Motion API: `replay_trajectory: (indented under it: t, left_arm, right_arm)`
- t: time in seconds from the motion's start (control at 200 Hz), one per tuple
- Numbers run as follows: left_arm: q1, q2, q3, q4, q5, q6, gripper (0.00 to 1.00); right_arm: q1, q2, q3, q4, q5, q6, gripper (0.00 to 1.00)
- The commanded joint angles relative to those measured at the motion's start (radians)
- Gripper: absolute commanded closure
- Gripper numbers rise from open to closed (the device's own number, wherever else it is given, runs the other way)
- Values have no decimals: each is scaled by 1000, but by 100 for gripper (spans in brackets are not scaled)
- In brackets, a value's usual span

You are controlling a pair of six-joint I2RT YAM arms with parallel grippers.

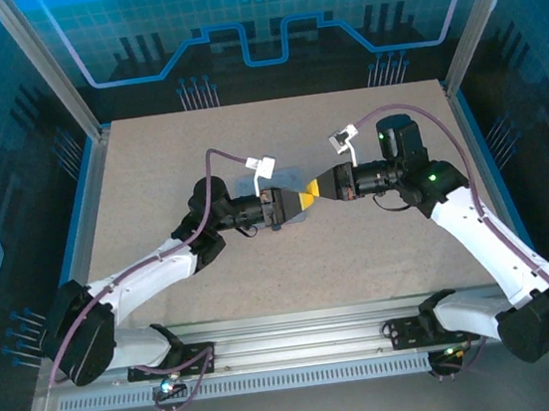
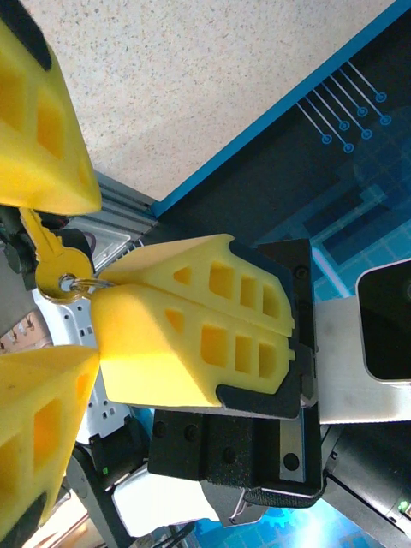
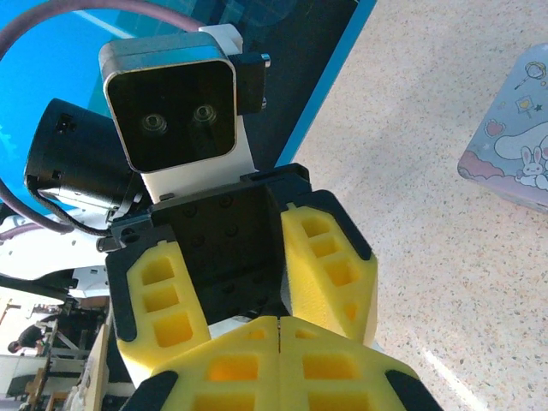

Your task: Unlock the padlock with the key

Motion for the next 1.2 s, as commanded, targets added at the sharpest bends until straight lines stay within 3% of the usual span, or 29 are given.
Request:
replay_trajectory:
  t: [0.0, 0.325, 0.69, 0.891, 1.041, 1.196]
  left_arm:
    - [-8, 25, 28, 43, 7, -13, 61]
    - [-9, 4, 16, 17, 10, 1, 83]
    - [-8, -21, 9, -36, 1, 25, 77]
    - [-8, -26, 11, -45, 0, 31, 83]
    - [-9, -24, 12, -40, 3, 31, 95]
    - [-8, -26, 12, -52, 3, 34, 95]
  right_arm:
    - [1, -22, -12, 17, -23, 12, 100]
    - [-15, -28, -16, 16, -29, 10, 100]
    - [-29, -35, -19, 11, -40, 7, 100]
    - [-28, -33, -16, 11, -42, 10, 100]
    - [-29, -33, -14, 11, -43, 10, 100]
    - [-29, -34, -13, 7, -38, 9, 100]
